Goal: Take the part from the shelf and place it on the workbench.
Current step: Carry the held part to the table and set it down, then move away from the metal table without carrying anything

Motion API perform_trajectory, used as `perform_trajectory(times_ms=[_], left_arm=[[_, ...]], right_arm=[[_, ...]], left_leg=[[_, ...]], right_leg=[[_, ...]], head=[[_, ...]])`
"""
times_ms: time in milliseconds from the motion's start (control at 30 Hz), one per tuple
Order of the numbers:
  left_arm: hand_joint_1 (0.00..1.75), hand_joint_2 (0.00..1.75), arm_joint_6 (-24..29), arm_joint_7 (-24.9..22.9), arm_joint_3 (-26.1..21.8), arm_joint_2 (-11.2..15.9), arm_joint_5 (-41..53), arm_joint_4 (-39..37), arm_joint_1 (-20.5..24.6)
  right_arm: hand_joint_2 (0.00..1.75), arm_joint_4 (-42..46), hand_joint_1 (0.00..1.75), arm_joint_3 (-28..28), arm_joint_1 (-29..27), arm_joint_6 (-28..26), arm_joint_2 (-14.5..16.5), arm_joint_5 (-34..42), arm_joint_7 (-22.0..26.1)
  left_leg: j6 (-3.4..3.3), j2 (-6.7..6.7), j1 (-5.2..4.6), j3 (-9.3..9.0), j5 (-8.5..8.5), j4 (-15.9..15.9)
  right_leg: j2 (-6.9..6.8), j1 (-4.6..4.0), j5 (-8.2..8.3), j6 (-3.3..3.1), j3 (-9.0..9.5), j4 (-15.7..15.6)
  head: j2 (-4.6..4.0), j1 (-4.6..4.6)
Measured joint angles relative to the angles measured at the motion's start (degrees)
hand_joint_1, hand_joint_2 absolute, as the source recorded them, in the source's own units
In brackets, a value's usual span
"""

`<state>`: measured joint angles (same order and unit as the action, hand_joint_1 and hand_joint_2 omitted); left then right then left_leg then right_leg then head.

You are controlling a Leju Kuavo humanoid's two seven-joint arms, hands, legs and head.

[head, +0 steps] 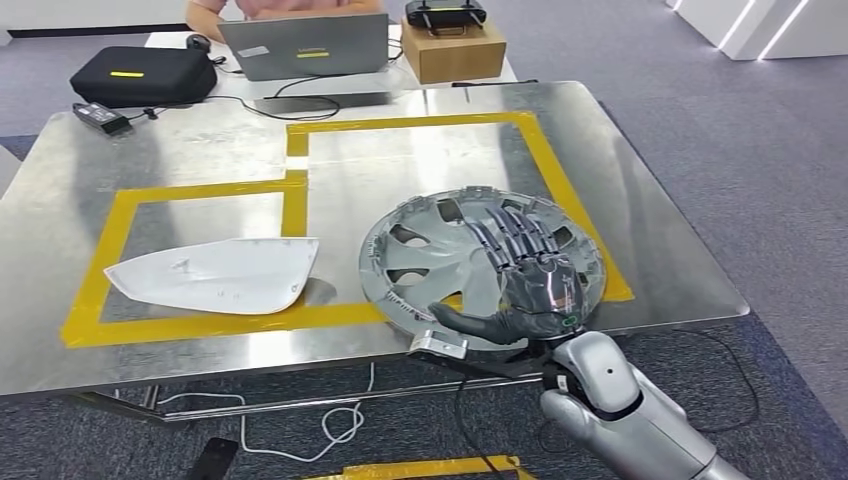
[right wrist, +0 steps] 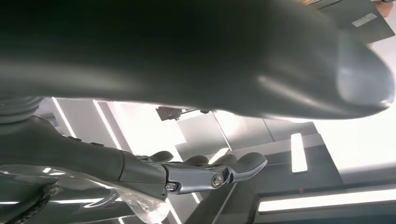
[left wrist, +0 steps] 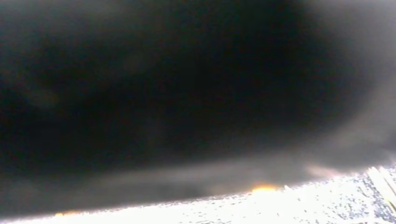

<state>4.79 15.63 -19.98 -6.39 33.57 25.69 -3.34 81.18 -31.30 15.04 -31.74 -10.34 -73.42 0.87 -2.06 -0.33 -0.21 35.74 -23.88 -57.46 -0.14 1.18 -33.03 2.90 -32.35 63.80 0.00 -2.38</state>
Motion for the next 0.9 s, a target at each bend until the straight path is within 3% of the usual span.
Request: perform_trajectory(times_ms=[67,133,200,233,300,367,400,433,467,567,633,700,767,867,900], left_arm=[[0.00,0.00,0.0,0.0,0.0,0.0,0.0,0.0,0.0],[0.00,0.00,0.0,0.0,0.0,-0.1,0.0,0.0,0.0],[0.00,0.00,0.0,0.0,0.0,0.0,0.0,0.0,-0.1],[0.00,0.00,0.0,0.0,0.0,0.0,0.0,0.0,-0.1],[0.00,0.00,0.0,0.0,0.0,0.0,0.0,0.0,-0.1],[0.00,0.00,0.0,0.0,0.0,-0.1,0.0,0.0,-0.1],[0.00,0.00,0.0,0.0,0.0,-0.1,0.0,0.0,-0.2],[0.00,0.00,0.0,0.0,0.0,-0.1,0.0,0.0,-0.2],[0.00,0.00,0.0,0.0,0.0,-0.1,0.0,0.1,-0.2],[0.00,0.00,0.1,0.0,-0.1,-0.1,0.1,0.3,-0.1],[0.00,0.00,0.1,-0.1,-0.3,-0.2,0.2,0.4,-0.1],[0.00,0.00,0.2,-0.2,-0.4,-0.3,0.4,0.6,-0.3],[0.00,0.00,0.2,-0.4,-0.6,-0.5,0.5,0.8,-0.4],[0.00,0.00,0.3,-0.6,-0.9,-0.6,0.6,1.2,-0.4],[0.00,0.00,0.3,-0.7,-0.9,-0.7,0.7,1.2,-0.5]], right_arm=[[0.00,0.0,0.00,0.0,0.1,0.0,0.0,0.0,0.0],[0.00,0.0,0.00,0.0,0.1,0.0,0.0,0.0,0.0],[0.00,0.0,0.00,0.0,0.1,0.0,0.1,0.0,0.0],[0.00,0.0,0.00,0.0,0.1,0.0,0.1,0.0,0.0],[0.00,0.0,0.00,0.0,0.2,0.0,0.1,0.0,0.0],[0.00,0.0,0.00,0.0,0.2,0.0,0.1,0.0,0.0],[0.00,0.0,0.00,0.0,0.1,0.0,0.1,0.0,0.0],[0.00,0.0,0.00,0.0,0.1,0.0,0.1,0.0,0.0],[0.00,0.0,0.00,0.0,0.1,0.1,0.1,0.1,0.0],[0.00,0.1,0.00,0.0,0.2,0.3,0.1,0.3,-0.1],[0.00,0.2,0.00,-0.1,0.3,0.5,0.1,0.5,-0.2],[0.00,0.2,0.00,-0.1,0.3,0.7,0.1,0.6,-0.2],[0.00,0.2,0.00,-0.1,0.2,0.8,0.1,0.7,-0.3],[0.00,0.2,0.00,0.0,0.2,0.9,0.1,0.8,-0.4],[0.00,0.2,0.00,0.0,0.1,1.0,0.1,0.8,-0.4]], left_leg=[[0.64,-0.08,-0.07,0.21,0.39,-0.1],[1.46,-0.12,-0.10,0.48,0.97,-0.2],[2.21,-0.12,0.10,0.85,0.84,-0.5],[2.54,-0.10,0.19,1.28,-0.23,-1.4],[3.15,-0.05,0.41,3.23,-5.12,-7.2],[3.58,-0.03,0.61,5.17,-9.69,-14.8],[3.65,-0.03,0.69,5.22,-10.49,-16.8],[3.65,-0.03,0.74,4.27,-10.22,-16.7],[3.58,-0.03,0.77,2.27,-9.20,-14.5],[2.94,-0.06,0.65,-5.77,-6.08,-2.5],[2.26,-0.11,0.37,-7.36,-5.87,0.7],[1.38,-0.03,0.22,-6.85,-5.11,1.0],[0.35,0.14,0.26,-5.98,-4.00,1.4],[-0.46,0.23,0.07,-3.83,-2.30,1.4],[-0.52,0.23,-0.06,-3.06,-1.74,1.4]], right_leg=[[0.16,-0.15,1.85,-0.26,3.59,-6.1],[0.34,-0.44,2.22,-0.69,4.11,-7.1],[0.22,-0.40,2.75,-1.59,3.34,-7.2],[0.11,-0.34,3.14,-2.15,3.02,-7.3],[-0.14,-0.34,4.05,-2.95,2.25,-7.4],[-0.34,-0.51,4.89,-3.19,1.20,-7.3],[-0.42,-0.59,5.25,-3.20,0.67,-7.2],[-0.47,-0.64,5.58,-3.15,0.15,-7.1],[-0.49,-0.67,5.92,-3.07,-0.37,-7.0],[-0.49,-0.80,6.75,-2.47,-1.34,-6.7],[-0.50,-0.85,7.40,-1.77,-1.68,-6.7],[-0.45,-0.68,7.81,-1.02,-1.97,-6.7],[-0.24,-0.54,5.43,-0.52,-3.26,-4.7],[-0.06,-0.51,-2.09,-0.27,-6.53,5.4],[-0.05,-0.52,-3.14,-0.25,-7.00,8.4]], head=[[0.00,-0.05],[0.00,-0.08],[0.00,-0.07],[0.00,-0.17],[0.00,-0.36],[0.00,-0.41],[0.00,-0.41],[0.00,-0.42],[0.00,-0.42],[0.00,-0.39],[0.00,-0.37],[0.00,-0.37],[0.00,-0.21],[0.00,0.07],[0.00,0.08]])
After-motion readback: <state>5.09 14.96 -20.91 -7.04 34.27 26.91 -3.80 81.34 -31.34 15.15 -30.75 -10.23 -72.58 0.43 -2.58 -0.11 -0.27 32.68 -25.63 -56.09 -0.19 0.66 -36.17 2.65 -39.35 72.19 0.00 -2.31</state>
